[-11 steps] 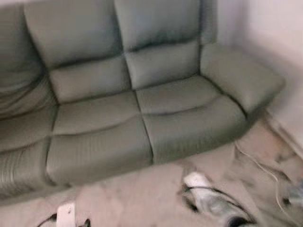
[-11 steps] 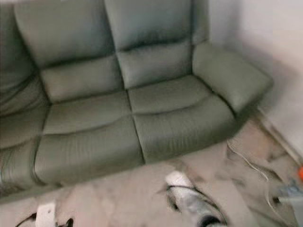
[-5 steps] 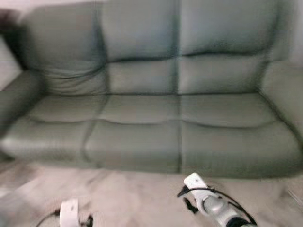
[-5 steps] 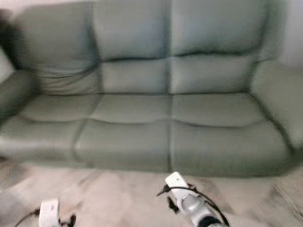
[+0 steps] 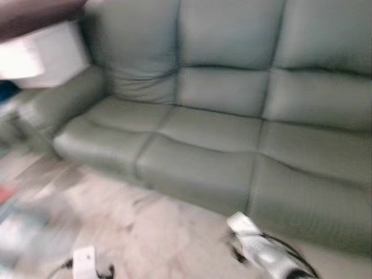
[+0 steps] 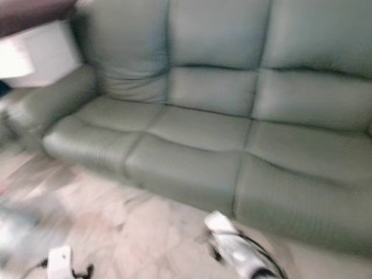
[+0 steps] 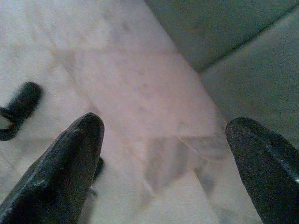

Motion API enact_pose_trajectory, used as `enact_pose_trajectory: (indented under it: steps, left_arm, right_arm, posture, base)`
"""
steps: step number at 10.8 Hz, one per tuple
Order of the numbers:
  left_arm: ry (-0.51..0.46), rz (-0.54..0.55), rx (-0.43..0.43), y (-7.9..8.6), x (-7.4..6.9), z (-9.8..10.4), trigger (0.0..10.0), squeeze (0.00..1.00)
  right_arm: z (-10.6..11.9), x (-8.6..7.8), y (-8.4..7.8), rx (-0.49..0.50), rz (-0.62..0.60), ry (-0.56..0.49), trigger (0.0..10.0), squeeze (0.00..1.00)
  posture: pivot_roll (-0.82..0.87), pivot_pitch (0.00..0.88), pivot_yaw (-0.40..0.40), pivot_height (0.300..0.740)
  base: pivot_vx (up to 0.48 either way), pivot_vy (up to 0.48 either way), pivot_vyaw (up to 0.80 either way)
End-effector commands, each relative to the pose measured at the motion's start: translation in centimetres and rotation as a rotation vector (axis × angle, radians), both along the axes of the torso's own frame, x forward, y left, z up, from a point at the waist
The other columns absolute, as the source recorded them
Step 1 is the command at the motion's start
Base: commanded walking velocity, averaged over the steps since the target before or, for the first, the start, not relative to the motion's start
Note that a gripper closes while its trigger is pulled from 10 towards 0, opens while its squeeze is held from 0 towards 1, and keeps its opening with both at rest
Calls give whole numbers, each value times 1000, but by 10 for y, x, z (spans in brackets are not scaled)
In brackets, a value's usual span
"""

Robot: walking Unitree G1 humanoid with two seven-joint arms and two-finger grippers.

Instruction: Move the pillow to the sofa

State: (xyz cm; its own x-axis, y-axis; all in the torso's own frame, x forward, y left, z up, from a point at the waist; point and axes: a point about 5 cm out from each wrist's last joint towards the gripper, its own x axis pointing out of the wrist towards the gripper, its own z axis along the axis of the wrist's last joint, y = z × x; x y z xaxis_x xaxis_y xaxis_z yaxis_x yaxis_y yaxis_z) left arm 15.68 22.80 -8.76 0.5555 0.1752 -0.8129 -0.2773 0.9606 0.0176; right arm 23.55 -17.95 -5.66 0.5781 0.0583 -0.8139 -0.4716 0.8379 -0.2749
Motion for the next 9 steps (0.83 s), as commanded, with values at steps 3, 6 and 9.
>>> enact_pose_trajectory:
  steps: [3, 6, 9]
  left_arm:
    - [7, 15, 9, 8, -3, 1, 10000, 0]
    - [-77, -104, 49, 15, 28, 17, 10000, 0]
    - [-382, -292, -53, 2, 80, 54, 10000, 0]
  right_arm:
    - [3, 6, 16, 35, 24, -18, 10000, 0]
    - [1, 4, 16, 155, -198, -64, 10000, 0]
    - [35, 43, 12, 307, -245, -263, 10000, 0]
  posture:
    - [-73, 74, 67, 740]
    - [-109, 63, 99, 740]
    - [-133, 66, 84, 740]
  base:
    - [0, 0, 800]
    - [0, 0, 0]
    - [0, 0, 0]
